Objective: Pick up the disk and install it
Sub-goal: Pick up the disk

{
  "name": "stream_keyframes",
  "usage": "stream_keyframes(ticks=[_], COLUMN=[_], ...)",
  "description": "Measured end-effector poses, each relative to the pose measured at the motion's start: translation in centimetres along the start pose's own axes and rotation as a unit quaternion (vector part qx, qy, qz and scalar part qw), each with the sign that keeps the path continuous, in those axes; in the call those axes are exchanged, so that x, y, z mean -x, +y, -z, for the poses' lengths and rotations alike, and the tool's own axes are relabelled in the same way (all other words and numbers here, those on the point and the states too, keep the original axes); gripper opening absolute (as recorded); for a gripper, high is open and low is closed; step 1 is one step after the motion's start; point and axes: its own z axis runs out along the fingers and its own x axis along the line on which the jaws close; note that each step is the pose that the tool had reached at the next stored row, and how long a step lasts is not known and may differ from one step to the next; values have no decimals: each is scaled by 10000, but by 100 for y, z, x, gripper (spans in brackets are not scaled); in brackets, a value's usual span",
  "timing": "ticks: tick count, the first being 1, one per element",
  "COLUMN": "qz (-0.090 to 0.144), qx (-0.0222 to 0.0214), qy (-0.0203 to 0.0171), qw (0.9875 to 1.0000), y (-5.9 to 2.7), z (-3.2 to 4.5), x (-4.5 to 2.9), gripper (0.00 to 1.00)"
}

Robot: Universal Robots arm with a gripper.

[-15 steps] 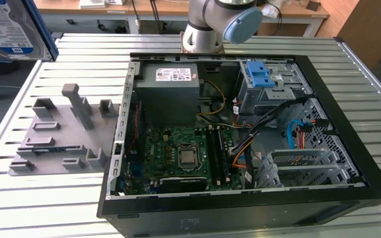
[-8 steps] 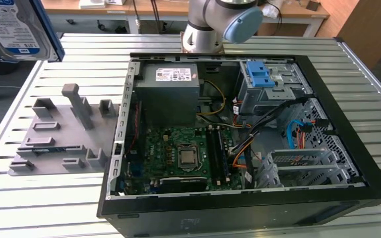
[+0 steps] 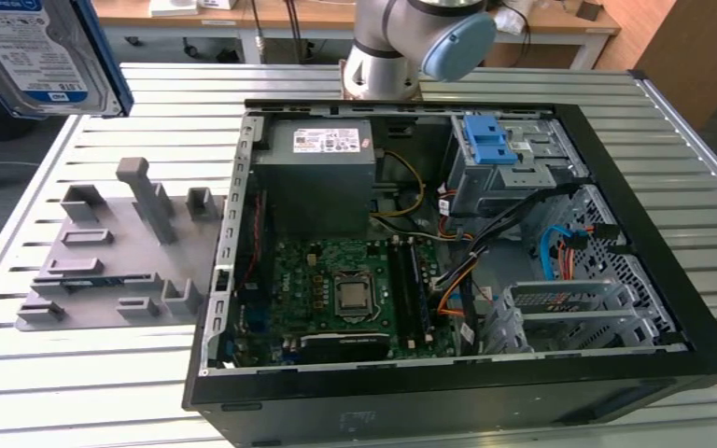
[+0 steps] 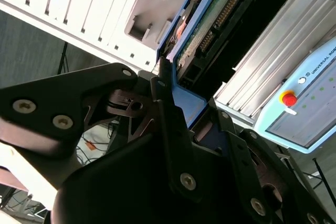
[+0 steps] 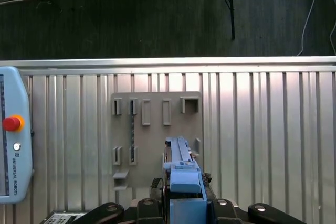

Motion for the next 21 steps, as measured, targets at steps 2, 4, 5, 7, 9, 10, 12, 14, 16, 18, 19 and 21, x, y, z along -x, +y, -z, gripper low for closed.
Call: stream_keyframes(ticks=[2,4,5,7,9,10,12,14,16,18,19,21], qz=[0,0,0,0,0,0,0,0,0,0,0,0], qx=[2,3,3,4,6,7,8,10,12,14,16,19], qy=[0,0,0,0,0,0,0,0,0,0,0,1], qw=[10000,10000,10000,10000,10000,10000,10000,10000,10000,10000,10000,10000], y=[-35,-68,-83,-111,-143,-159,-190,-220,-253,-286,-302,-337], z=[1,0,1,1,1,1,2,2,2,2,3,3], x=[-4,-8,-10,-15,-20,-22,-25,-29,-33,-36,-38,-41], gripper=[36,36,36,36,36,36,36,36,36,36,36,36])
